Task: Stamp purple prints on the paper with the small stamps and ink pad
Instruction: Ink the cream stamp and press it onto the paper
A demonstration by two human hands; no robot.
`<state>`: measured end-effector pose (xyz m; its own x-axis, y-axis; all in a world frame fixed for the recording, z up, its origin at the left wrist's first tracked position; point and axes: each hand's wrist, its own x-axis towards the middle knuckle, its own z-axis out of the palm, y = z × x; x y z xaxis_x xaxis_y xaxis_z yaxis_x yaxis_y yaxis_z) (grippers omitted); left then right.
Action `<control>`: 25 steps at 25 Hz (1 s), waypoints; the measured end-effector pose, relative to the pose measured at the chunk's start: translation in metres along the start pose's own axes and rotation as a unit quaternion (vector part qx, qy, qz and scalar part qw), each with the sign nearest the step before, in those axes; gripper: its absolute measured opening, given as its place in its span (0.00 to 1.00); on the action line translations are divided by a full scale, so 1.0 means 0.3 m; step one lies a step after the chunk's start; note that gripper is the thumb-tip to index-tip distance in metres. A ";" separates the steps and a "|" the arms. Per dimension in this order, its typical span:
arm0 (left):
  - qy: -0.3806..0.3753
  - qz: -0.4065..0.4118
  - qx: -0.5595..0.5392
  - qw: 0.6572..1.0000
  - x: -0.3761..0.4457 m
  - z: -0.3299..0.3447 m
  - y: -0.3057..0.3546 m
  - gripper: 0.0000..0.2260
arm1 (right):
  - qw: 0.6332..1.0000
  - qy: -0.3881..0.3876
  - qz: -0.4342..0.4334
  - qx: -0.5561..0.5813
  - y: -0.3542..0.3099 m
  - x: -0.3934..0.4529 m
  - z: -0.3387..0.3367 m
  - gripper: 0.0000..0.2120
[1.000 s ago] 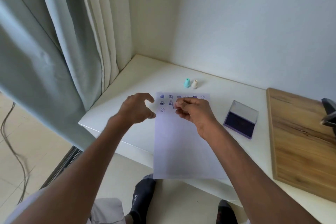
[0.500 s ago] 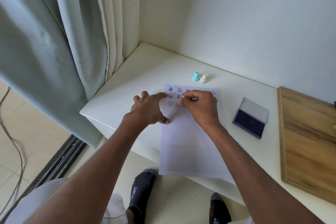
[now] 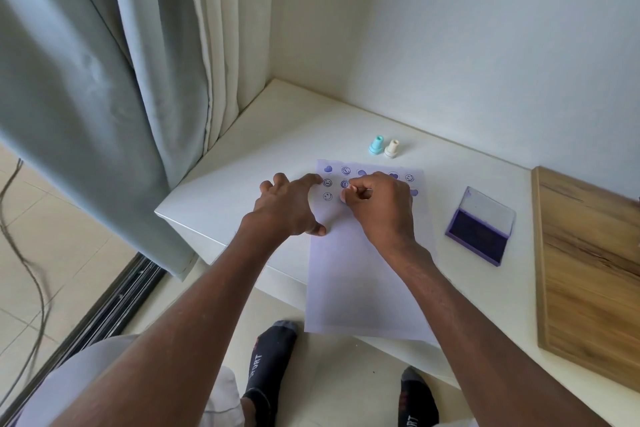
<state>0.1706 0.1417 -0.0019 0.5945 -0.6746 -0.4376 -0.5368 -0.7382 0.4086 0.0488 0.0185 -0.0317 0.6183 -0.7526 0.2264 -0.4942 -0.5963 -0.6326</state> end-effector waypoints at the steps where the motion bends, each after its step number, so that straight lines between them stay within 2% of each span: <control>1: -0.001 -0.002 -0.002 1.000 -0.001 0.000 0.000 0.45 | 1.000 0.003 -0.004 -0.009 -0.001 -0.001 0.006 0.04; 4: -0.002 -0.003 -0.002 1.000 0.002 0.001 -0.001 0.45 | 0.999 0.013 -0.024 -0.046 -0.008 -0.010 0.021 0.06; 7: -0.004 -0.001 0.002 1.000 -0.001 0.002 0.003 0.45 | 0.996 0.010 -0.026 -0.090 -0.019 -0.032 0.023 0.02; 9: -0.003 -0.003 0.001 1.000 -0.001 0.001 0.003 0.46 | 0.993 0.023 -0.029 -0.113 -0.030 -0.029 0.022 0.04; 13: -0.004 -0.001 0.003 1.000 -0.015 -0.002 0.010 0.46 | 0.991 0.030 0.014 -0.132 -0.045 -0.028 0.012 0.09; 16: -0.003 0.003 0.011 1.000 -0.017 -0.002 0.018 0.46 | 0.990 0.040 0.009 -0.134 -0.036 -0.034 0.011 0.09; 18: 0.000 0.001 0.012 1.000 -0.012 -0.004 0.015 0.46 | 0.990 0.040 0.040 -0.132 -0.052 -0.033 0.011 0.09; 21: 0.010 -0.001 0.023 1.000 -0.007 0.008 0.017 0.46 | 0.983 0.042 0.020 -0.178 -0.063 -0.040 0.024 0.07; 25: 0.010 -0.010 0.033 0.999 0.003 0.019 0.021 0.46 | 0.989 0.028 0.073 -0.123 -0.060 -0.027 0.010 0.06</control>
<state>0.1642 0.1364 -0.0043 0.6174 -0.6593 -0.4291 -0.5623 -0.7513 0.3454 0.0546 0.0363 -0.0243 0.4980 -0.8460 0.1903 -0.7144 -0.5247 -0.4631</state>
